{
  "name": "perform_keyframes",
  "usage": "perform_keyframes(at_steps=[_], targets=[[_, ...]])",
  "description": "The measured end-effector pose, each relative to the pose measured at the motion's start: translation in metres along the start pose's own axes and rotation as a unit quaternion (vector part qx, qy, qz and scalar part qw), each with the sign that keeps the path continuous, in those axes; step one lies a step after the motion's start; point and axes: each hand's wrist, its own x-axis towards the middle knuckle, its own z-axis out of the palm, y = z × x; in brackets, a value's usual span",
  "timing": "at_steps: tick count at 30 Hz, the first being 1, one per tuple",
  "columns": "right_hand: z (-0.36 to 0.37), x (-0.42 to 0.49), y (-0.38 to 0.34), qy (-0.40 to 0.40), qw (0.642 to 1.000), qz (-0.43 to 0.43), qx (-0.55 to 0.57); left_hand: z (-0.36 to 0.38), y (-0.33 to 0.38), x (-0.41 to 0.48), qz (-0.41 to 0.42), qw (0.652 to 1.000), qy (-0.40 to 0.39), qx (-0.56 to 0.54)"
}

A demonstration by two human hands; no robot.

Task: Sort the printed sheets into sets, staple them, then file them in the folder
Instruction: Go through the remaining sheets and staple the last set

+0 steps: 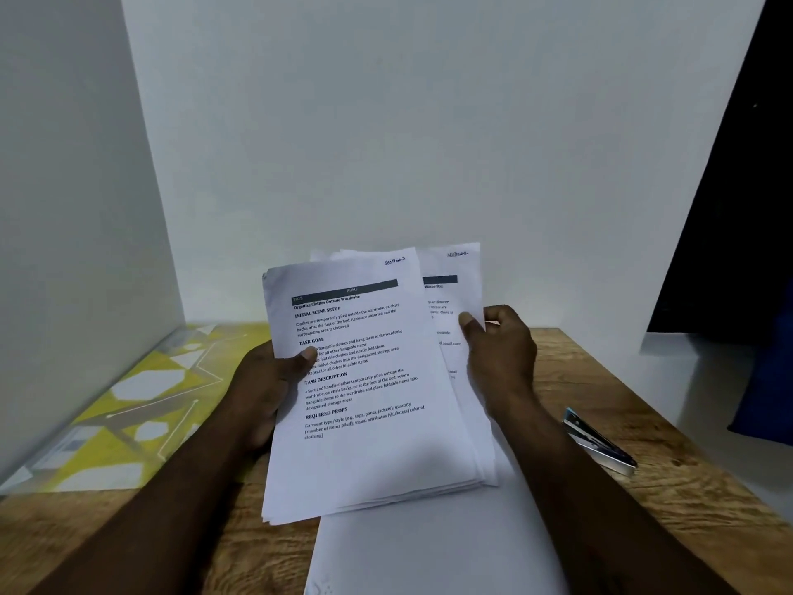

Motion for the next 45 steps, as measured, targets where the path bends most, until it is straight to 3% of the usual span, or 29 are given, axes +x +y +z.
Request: perform_keyframes(at_steps=[5, 10, 13, 17, 20, 24, 29, 34, 38, 42, 45], targets=[[-0.019, 0.017, 0.000, 0.080, 0.997, 0.005, -0.005, -0.002, 0.000, 0.008, -0.004, 0.994, 0.107, 0.013], [-0.040, 0.033, -0.001, 0.192, 0.974, 0.074, 0.097, -0.005, 0.004, 0.010, -0.015, 0.982, 0.186, 0.038], [-0.047, 0.039, -0.001, 0.212, 0.955, 0.110, 0.176, -0.007, 0.002, 0.011, 0.009, 0.972, 0.199, 0.125], [-0.041, 0.037, 0.002, 0.127, 0.946, 0.162, 0.252, -0.007, 0.001, 0.010, 0.020, 0.963, 0.183, 0.194], [-0.037, 0.037, 0.010, 0.052, 0.919, 0.183, 0.347, -0.008, 0.001, 0.009, 0.042, 0.947, 0.173, 0.266], [-0.042, 0.035, 0.013, -0.044, 0.825, 0.206, 0.525, -0.011, 0.001, 0.010, 0.080, 0.910, 0.195, 0.356], [-0.038, 0.039, 0.022, -0.015, 0.803, 0.212, 0.557, -0.017, 0.001, 0.010, 0.105, 0.875, 0.287, 0.376], [-0.039, 0.032, 0.014, 0.043, 0.823, 0.196, 0.531, -0.024, 0.002, 0.011, 0.093, 0.873, 0.312, 0.364], [-0.038, 0.039, 0.015, 0.128, 0.922, 0.149, 0.333, -0.016, 0.002, 0.011, 0.069, 0.937, 0.254, 0.231], [-0.017, 0.030, 0.019, 0.034, 0.974, 0.132, 0.179, -0.007, 0.003, 0.009, 0.036, 0.977, 0.178, 0.107], [-0.008, 0.018, 0.013, 0.005, 0.997, 0.069, 0.045, 0.002, 0.007, 0.001, 0.015, 0.994, 0.102, 0.040]])
